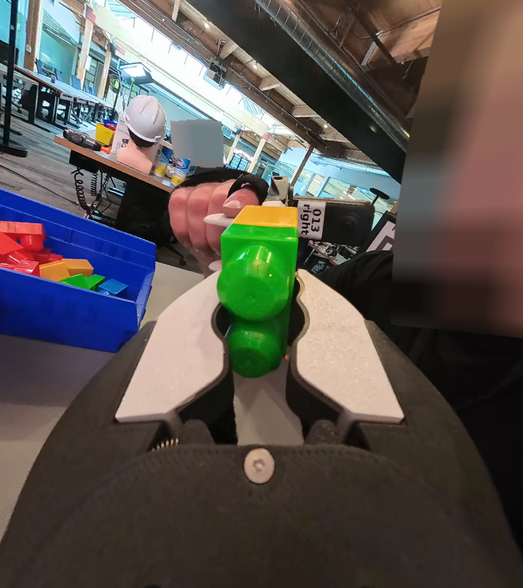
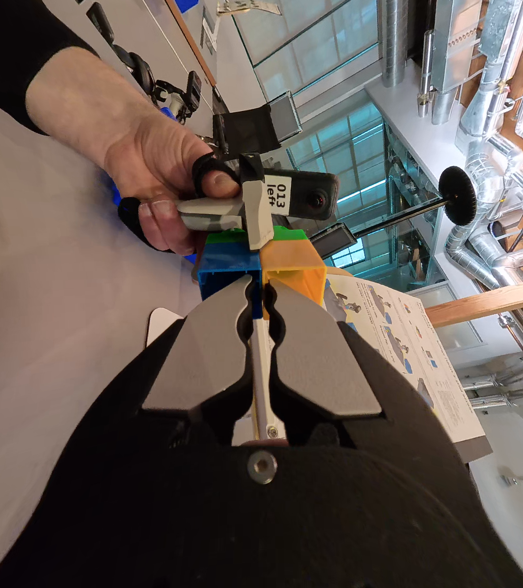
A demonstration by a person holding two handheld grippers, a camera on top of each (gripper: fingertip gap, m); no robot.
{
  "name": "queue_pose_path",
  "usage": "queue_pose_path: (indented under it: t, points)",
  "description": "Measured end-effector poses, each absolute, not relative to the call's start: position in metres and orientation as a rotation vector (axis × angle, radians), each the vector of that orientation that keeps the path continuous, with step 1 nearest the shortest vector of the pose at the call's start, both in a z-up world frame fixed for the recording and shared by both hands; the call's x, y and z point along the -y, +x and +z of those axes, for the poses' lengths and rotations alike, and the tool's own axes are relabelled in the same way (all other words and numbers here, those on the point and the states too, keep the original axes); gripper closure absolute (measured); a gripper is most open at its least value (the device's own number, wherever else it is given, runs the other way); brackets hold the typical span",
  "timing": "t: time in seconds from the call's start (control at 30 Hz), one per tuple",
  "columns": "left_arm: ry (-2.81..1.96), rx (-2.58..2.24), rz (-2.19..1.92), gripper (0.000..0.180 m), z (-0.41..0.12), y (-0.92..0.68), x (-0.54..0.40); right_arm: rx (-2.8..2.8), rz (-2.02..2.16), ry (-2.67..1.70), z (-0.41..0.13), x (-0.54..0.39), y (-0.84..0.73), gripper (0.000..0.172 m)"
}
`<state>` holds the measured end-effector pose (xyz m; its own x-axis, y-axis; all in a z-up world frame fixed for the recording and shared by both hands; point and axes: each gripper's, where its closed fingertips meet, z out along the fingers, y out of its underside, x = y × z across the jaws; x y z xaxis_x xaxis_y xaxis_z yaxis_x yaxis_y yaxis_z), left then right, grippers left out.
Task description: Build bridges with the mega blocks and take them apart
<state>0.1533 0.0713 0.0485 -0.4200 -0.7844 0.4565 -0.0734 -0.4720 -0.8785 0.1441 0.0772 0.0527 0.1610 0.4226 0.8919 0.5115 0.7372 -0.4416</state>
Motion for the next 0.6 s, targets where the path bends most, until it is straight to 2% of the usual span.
queue_pose_path:
  t: [0.3,0.4,0.5,0.6]
  points:
    - [-1.193,-1.260,-1.790,0.144,0.066,0.152,-0.051,1.462,-0.098,-0.712,0.067,-0.056,0.146,0.169]
    - [-1.099,-1.068,-1.786,0.144,0.106,0.104,-0.078,1.375,-0.161,-0.713,0.100,-0.054,0.181,0.169]
    - [-1.110,-1.054,-1.578,0.144,0.120,0.070,-0.093,1.268,-0.253,-0.751,0.135,-0.058,0.237,0.169]
    - [-1.126,-1.085,-1.478,0.144,0.124,0.067,-0.093,1.244,-0.328,-0.839,0.138,-0.074,0.266,0.169]
